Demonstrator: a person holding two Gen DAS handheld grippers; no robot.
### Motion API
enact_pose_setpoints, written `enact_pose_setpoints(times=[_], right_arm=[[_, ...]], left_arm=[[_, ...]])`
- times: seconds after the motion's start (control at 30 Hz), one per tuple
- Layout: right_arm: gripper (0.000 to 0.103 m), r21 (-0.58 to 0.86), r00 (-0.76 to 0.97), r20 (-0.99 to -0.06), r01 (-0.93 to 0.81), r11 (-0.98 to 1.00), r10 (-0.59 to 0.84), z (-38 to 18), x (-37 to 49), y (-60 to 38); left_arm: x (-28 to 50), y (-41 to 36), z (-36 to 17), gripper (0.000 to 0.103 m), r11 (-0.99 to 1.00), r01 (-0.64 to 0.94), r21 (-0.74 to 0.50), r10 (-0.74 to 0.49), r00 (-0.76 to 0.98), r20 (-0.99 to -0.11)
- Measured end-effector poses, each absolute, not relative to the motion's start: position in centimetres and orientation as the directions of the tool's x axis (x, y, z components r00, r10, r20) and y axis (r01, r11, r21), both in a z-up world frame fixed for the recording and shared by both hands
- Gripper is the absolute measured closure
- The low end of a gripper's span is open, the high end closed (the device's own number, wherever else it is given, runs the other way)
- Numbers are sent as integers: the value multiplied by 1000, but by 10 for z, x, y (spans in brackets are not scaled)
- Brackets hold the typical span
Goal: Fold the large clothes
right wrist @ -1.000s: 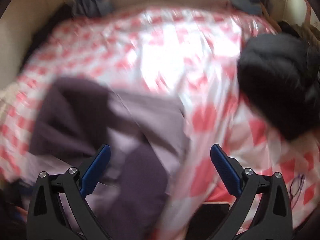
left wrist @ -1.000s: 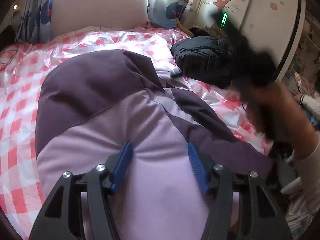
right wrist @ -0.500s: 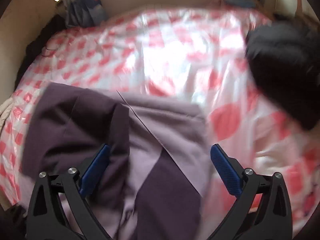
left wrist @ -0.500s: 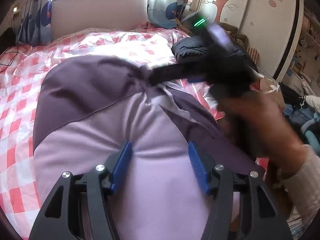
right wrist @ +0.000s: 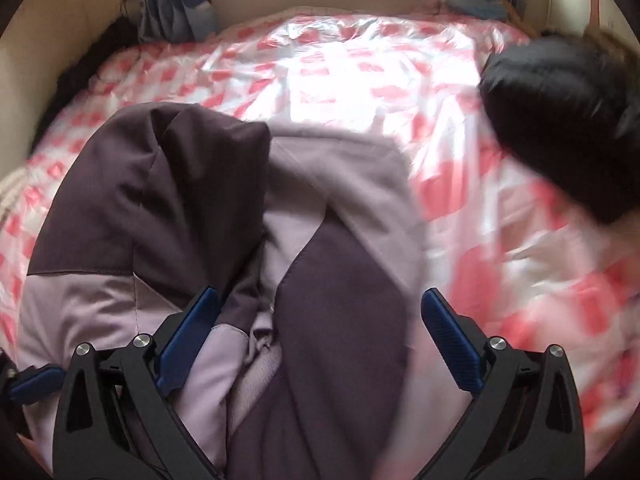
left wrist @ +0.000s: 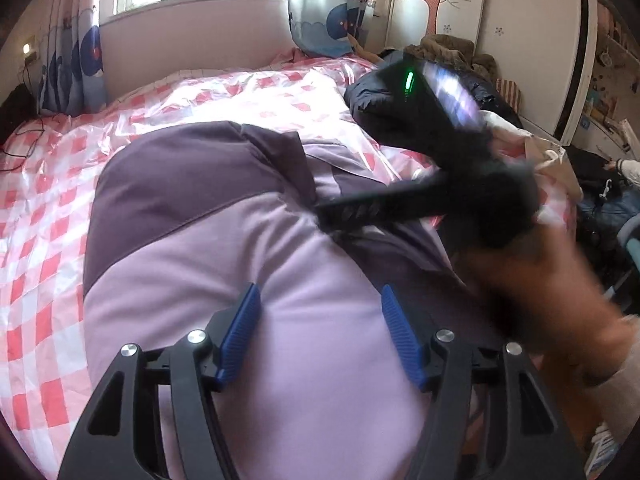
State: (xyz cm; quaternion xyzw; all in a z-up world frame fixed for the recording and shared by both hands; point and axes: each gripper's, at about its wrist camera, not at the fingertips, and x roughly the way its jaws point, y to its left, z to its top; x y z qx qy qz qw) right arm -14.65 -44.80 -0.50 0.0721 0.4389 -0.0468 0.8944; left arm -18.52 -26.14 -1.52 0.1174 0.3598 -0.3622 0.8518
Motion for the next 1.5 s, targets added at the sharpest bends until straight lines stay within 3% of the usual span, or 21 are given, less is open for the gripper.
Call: enact_pose_setpoints(times=[0.1, 0.2, 0.27, 0.73, 0.8, 0.87, 1.0, 1.17, 1.27, 1.37, 1.5], right_arm=[[6, 55, 651, -757, 142, 988, -51, 22, -166, -438], [6, 71, 611, -791, 119, 990, -16, -6, -164, -433], [6, 166, 629, -776, 134, 977, 46, -25, -167, -442], [6, 252, 658, -747, 138, 958, 102, -39, -171, -450], [6, 254, 655, -749, 137, 957, 104, -39, -171, -451], [6, 253, 635, -764, 133, 958, 114, -38, -171, -452], [6, 200, 599, -797, 139, 970, 79, -27, -179, -452], [6, 238, 618, -782, 173, 956, 83, -35, -185, -452], [6, 268, 622, -776, 181, 946, 100, -40, -186, -456], [6, 262, 624, -776, 186, 947, 92, -41, -186, -456], [6, 241, 657, -751, 176, 954, 68, -41, -186, -441]], left_arm=[[-183, -259, -14, 40, 718, 693, -59, -531, 491, -691], [-184, -260, -16, 40, 715, 697, -55, -530, 489, -692], [-184, -262, -19, 40, 715, 698, -48, -526, 491, -695], [-185, -266, -22, 38, 711, 703, -29, -519, 495, -697], [-180, -258, -14, 38, 704, 705, -87, -546, 458, -702], [-166, -225, 4, 38, 734, 643, -219, -592, 447, -670], [-119, -135, 16, 25, 836, 386, -389, -547, 548, -633], [-56, -106, -36, 24, 833, 222, -507, -552, 406, -729], [-40, -118, -56, 6, 803, 184, -567, -592, 364, -719], [-27, -126, -77, 6, 703, 130, -700, -706, 249, -663], [-47, -166, -55, 6, 775, 306, -553, -626, 252, -737]])
